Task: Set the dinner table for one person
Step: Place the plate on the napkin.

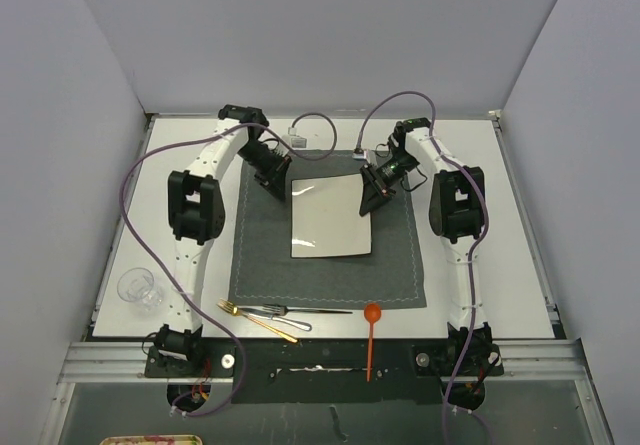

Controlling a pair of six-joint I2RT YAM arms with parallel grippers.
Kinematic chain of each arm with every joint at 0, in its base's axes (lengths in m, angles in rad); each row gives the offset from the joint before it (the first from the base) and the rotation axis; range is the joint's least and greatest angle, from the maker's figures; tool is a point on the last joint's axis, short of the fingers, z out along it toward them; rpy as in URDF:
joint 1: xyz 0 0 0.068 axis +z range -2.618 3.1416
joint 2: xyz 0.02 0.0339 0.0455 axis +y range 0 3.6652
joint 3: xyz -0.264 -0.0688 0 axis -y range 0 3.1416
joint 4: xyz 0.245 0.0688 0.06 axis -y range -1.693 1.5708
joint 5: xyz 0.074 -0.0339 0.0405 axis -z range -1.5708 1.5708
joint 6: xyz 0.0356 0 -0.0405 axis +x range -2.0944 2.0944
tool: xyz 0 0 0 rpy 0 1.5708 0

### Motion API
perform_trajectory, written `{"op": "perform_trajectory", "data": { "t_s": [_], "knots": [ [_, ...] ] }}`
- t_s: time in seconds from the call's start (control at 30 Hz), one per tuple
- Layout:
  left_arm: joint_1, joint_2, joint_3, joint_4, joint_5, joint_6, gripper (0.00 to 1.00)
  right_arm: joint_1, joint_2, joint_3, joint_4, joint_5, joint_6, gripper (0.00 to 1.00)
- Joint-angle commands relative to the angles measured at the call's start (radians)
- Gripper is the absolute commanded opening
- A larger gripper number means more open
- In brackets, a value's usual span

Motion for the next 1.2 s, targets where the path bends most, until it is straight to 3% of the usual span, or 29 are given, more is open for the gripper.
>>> {"op": "perform_trajectory", "data": {
  "t_s": [0.0,0.27,0.4,0.67,0.97,1.17],
  "knots": [
    [-0.008,0.010,-0.021,0.034,0.097,0.003,0.00,-0.003,-0.038,0.027,-0.031,-0.027,-0.011,0.00],
    [-0.002,0.067,-0.032,0.033,0.191,-0.010,0.00,-0.013,-0.007,0.067,-0.037,-0.039,-0.015,0.00],
    [0.028,0.026,-0.143,0.113,0.209,-0.051,0.00,-0.029,0.007,0.078,-0.046,-0.052,-0.024,0.00],
    [0.065,-0.050,-0.297,0.296,0.237,-0.161,0.13,-0.039,0.021,0.089,-0.051,-0.066,-0.032,0.00],
    [0.071,-0.047,-0.299,0.354,0.315,-0.211,0.17,-0.037,0.014,0.075,-0.044,-0.070,-0.025,0.00],
    [0.073,-0.045,-0.309,0.375,0.362,-0.229,0.27,-0.037,0.018,0.075,-0.045,-0.075,-0.026,0.00]
  ]
}}
